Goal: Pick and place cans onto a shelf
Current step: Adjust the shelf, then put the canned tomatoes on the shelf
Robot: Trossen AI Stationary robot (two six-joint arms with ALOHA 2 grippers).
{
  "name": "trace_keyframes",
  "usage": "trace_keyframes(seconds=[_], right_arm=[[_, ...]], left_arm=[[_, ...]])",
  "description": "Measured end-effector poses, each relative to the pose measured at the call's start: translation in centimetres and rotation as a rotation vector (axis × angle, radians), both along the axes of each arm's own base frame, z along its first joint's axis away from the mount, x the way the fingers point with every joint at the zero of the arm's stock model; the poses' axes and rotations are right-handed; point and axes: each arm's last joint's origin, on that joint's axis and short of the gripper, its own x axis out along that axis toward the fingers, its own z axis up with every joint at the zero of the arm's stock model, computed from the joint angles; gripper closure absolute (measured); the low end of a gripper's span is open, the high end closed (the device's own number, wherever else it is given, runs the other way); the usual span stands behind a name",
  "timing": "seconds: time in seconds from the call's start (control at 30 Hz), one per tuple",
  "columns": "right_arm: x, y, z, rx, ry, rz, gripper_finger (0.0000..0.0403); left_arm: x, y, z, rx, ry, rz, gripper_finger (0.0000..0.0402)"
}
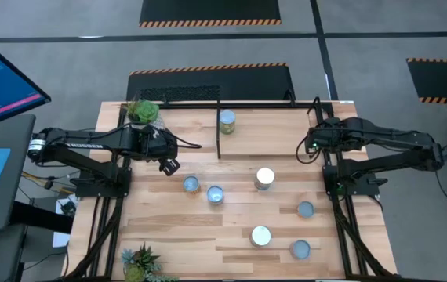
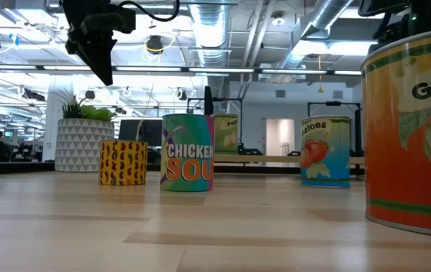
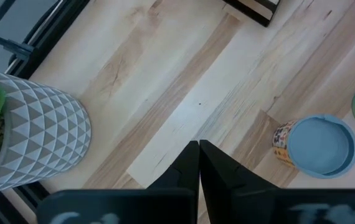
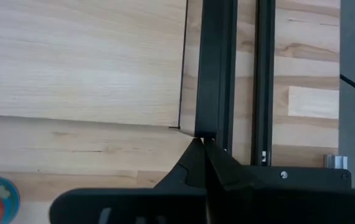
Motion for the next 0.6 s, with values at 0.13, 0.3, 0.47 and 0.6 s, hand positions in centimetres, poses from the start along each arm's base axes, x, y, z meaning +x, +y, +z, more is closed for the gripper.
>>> trace_keyframes(seconds=[0.13,0.3,0.47,0.6], right_arm=[[0.0,0.2,-0.1,0.055,-0.012,0.003,0.0400],[0.5,0.9,-0.2,0.181,-0.068,0.045,0.0399],[2.5,1.9,0.1,0.327,-0.257,0.259,0.0394],[5.7,3.0,1.1,0.359,-0.523,0.529,0.0387]], left_arm=[[0.0,0.0,0.0,-0.001,-0.001,0.003,0.0401],[0.0,0.0,0.0,-0.002,-0.002,0.005,0.0401],[0.0,0.0,0.0,-0.007,-0.003,0.004,0.0402],[0.0,0.0,0.0,-0.012,-0.004,0.003,0.0401]])
